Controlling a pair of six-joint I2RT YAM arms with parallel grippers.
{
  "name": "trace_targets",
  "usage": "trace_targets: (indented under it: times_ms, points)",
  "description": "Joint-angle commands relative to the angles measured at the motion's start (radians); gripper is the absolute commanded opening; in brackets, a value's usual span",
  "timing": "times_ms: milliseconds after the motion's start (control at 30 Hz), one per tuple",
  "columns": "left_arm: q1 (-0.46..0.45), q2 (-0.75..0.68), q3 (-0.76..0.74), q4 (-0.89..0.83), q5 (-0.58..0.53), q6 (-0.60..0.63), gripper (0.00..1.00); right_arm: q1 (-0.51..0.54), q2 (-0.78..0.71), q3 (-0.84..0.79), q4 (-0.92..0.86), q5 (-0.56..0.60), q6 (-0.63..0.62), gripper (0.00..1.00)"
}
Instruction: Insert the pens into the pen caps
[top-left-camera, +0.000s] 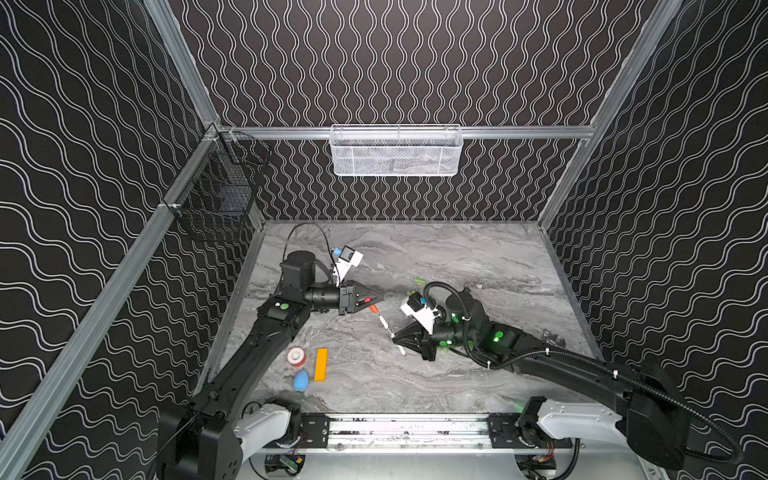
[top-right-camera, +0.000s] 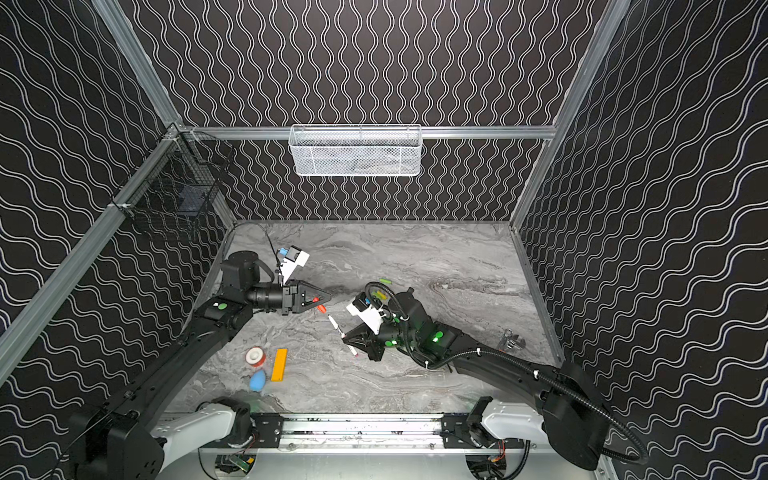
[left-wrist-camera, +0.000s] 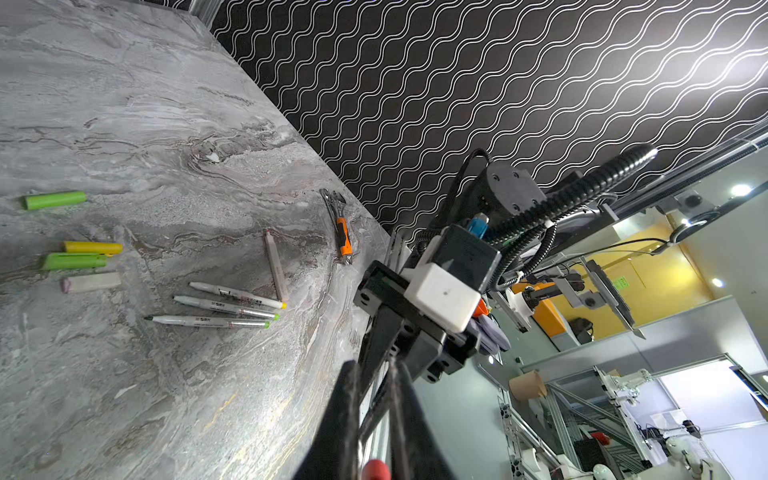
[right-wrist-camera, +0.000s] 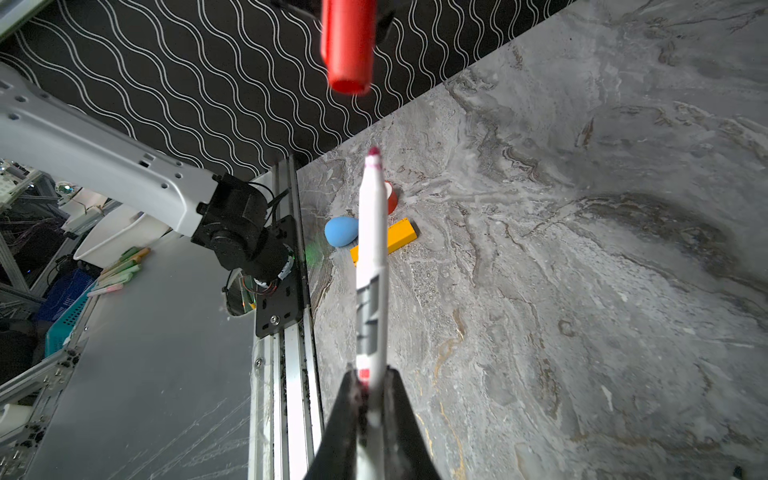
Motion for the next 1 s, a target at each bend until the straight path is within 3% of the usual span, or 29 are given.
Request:
trace_targets:
  times_ms: [0, 967]
  points:
    - [-0.003, 0.005, 0.009, 0.003, 0.013, 0.021, 0.00, -0.004, -0.007, 0.006, 0.012, -0.024, -0.027, 0.04]
    - [-0.053, 0.033, 0.043, -0.161, -0.078, 0.151, 0.00, -0.015, 0.049, 0.079, 0.054, -0.037, -0.032, 0.04]
